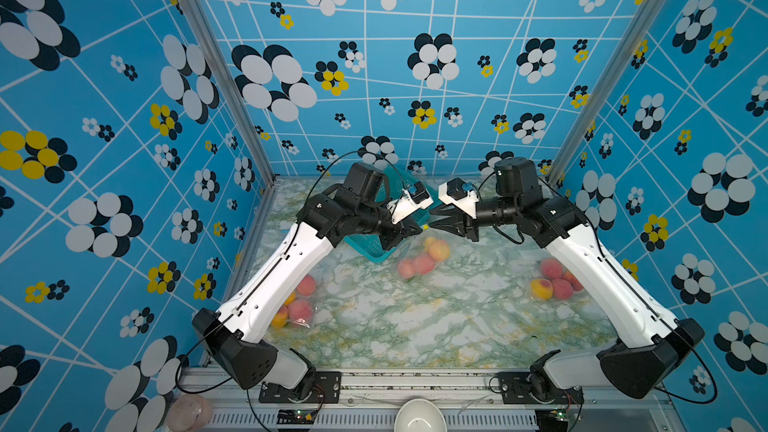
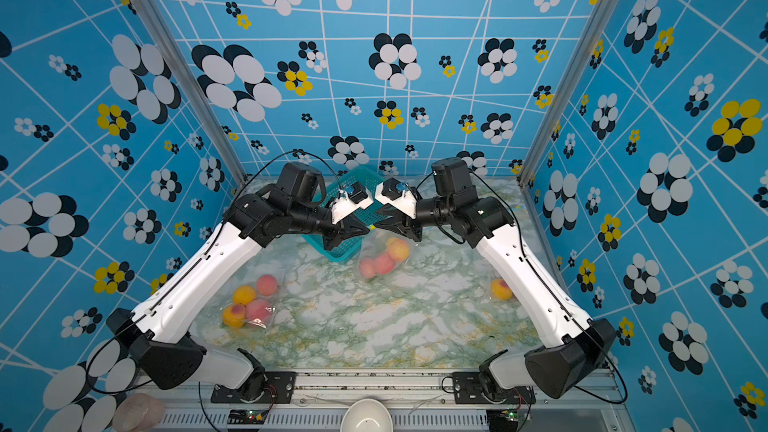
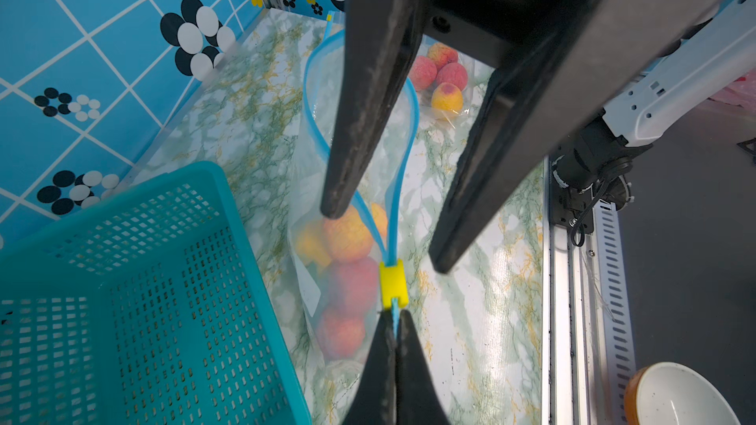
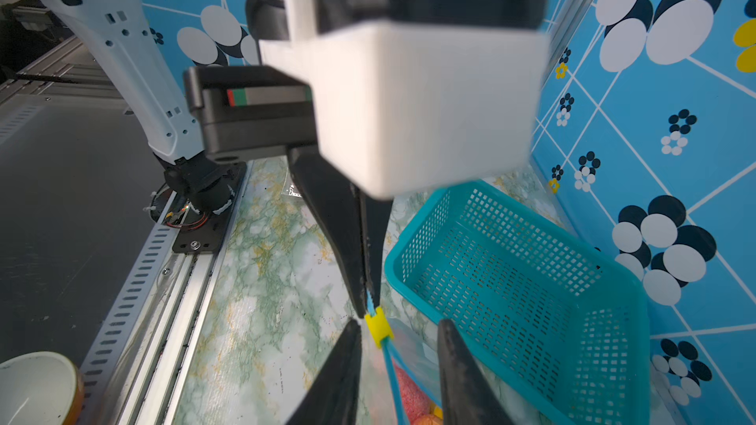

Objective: Place the peach in a zip-top bag and seal the zipper
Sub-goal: Zip the zipper on the zipper food storage bag.

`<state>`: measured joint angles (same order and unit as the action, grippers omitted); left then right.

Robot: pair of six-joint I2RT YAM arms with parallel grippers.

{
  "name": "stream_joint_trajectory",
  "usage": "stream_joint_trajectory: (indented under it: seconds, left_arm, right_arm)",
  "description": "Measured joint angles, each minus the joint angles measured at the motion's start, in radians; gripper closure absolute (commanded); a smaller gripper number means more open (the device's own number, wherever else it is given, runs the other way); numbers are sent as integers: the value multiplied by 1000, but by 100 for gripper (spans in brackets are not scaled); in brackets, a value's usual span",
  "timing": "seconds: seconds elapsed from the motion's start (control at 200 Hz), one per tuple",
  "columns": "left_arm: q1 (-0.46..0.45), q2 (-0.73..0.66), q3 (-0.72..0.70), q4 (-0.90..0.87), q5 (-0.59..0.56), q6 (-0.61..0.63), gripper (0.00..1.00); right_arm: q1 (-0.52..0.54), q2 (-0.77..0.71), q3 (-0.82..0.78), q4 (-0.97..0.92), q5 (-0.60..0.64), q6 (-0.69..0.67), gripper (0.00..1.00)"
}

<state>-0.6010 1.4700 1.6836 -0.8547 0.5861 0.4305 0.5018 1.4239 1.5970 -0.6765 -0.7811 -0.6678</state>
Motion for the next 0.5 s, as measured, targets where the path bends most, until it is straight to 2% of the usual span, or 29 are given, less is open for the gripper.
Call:
stream_joint_trajectory:
  seconds: [0.36,0.5]
  left_arm:
    - [0,8,19,-11,23,12,100]
    - [11,13,21,-29,25,16,100]
  right_arm:
    - [22,42,42,-78,10,-71,66]
    - [32,62,63,-82,24,-88,71]
